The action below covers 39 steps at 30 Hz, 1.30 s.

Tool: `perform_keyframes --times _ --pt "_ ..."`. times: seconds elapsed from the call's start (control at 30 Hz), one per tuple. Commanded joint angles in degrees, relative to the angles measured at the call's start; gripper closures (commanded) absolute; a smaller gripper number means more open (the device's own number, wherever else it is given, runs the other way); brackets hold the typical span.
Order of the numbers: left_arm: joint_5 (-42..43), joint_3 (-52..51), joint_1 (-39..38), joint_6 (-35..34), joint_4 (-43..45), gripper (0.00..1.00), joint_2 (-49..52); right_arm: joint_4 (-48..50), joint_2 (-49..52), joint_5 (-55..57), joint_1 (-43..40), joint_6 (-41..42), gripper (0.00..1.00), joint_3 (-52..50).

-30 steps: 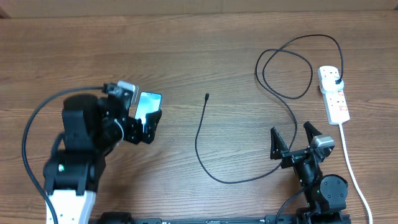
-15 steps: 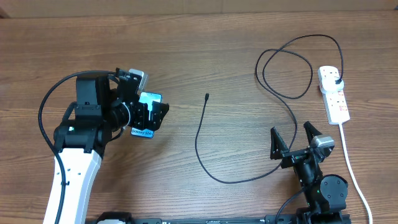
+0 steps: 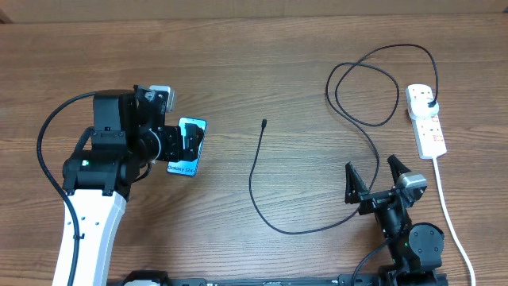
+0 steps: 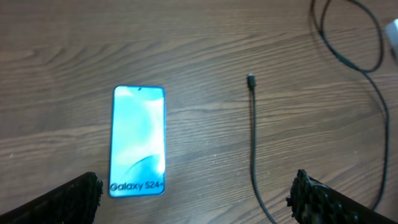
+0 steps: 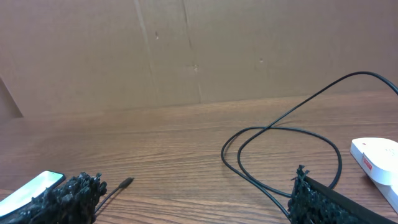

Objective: Plug charger to phone and switch on socket
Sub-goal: 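Move the left gripper over the Galaxy phone and descend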

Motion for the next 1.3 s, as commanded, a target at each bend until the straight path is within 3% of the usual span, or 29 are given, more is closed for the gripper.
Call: perform_keyframes --times 0.0,0.43,0.83,1.27 --pt "-2.64 1.57 0.13 -1.62 -0.46 0.00 0.24 0.22 -0.57 0.74 0.42 -0.07 0.00 -0.59" --pt "-11.17 3.10 -5.29 -4.31 -1.51 0.00 2.10 0.22 -0.57 0.74 0.42 -0.07 0.00 -0.59" --pt "-13.84 21.70 -5.75 -7.06 -13.68 0.00 17.49 0.22 -0.57 0.74 0.42 -0.07 0.00 -0.59" --pt "-12.59 22.62 -5.75 -3.96 -14.34 0.00 30.23 0.22 -0.57 0.74 0.42 -0.07 0.00 -0.59"
